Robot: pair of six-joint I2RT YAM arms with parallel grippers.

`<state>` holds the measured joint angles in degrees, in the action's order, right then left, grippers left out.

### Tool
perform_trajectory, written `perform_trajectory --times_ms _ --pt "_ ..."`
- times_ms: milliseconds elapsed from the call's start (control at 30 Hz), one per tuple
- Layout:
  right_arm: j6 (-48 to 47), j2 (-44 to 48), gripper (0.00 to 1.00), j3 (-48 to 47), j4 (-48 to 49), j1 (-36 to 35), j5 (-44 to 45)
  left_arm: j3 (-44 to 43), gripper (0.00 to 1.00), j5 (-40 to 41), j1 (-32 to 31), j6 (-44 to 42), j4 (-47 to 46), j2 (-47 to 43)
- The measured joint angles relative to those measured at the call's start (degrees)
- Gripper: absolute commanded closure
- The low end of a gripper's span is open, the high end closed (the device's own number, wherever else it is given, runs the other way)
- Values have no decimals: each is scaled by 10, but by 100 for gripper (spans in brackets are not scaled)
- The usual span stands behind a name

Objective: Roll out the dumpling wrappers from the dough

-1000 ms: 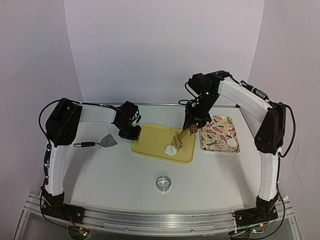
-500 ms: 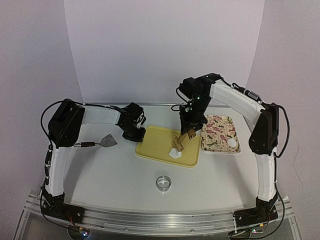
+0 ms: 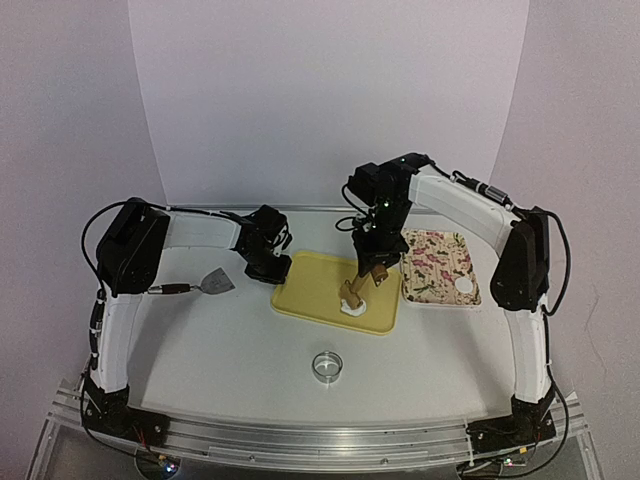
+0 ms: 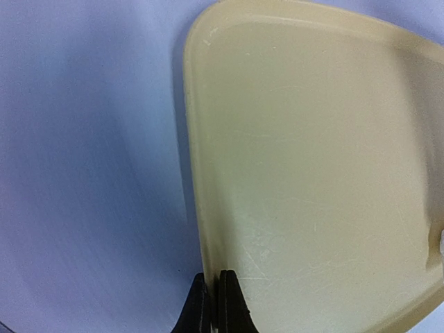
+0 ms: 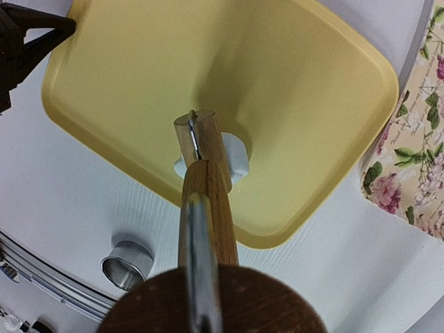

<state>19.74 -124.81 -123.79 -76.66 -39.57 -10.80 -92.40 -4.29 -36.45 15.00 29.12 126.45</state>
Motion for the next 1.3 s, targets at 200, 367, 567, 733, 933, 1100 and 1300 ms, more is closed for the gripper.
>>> perform_trajectory --times_ms 200,367,567,733,933,1100,1300 --pt "5 -7 100 -4 -2 0 15 0 100 7 -2 0 0 0" --pt "7 -10 100 -2 -1 -3 14 9 100 10 -3 0 -9 -3" --pt "9 -14 100 9 10 -4 6 29 100 10 -3 0 -29 -13" --pt "14 -9 100 29 25 -6 2 40 100 10 -3 2 -41 -18" --pt "19 -2 100 49 40 -6 3 46 100 10 -3 6 -47 -20" --pt "22 -6 100 49 40 -7 4 48 100 10 -3 14 -51 -21" --pt "24 -14 100 41 37 -7 2 49 100 10 -3 15 -52 -22"
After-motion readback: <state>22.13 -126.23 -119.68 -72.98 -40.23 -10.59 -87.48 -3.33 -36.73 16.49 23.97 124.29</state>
